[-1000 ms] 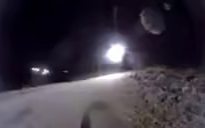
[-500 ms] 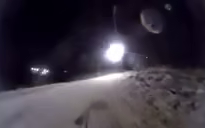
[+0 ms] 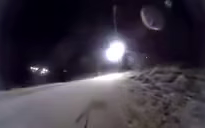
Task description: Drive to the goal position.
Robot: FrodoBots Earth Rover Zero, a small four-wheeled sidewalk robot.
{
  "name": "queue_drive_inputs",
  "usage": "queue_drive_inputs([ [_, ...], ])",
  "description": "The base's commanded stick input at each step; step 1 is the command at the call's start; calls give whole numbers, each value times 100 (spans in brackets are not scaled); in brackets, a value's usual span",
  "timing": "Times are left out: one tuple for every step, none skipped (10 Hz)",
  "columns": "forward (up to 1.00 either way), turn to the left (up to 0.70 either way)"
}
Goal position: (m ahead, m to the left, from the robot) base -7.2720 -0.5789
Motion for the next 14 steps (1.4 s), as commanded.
queue_drive_inputs([
  [0, 0],
  [0, 0],
  [0, 17],
  [0, 79],
  [0, 93],
  [0, 100],
  [0, 100],
  [0, 100],
  [0, 100],
  [0, 100],
  [0, 100],
  [0, 100],
  [0, 100],
  [0, 100],
])
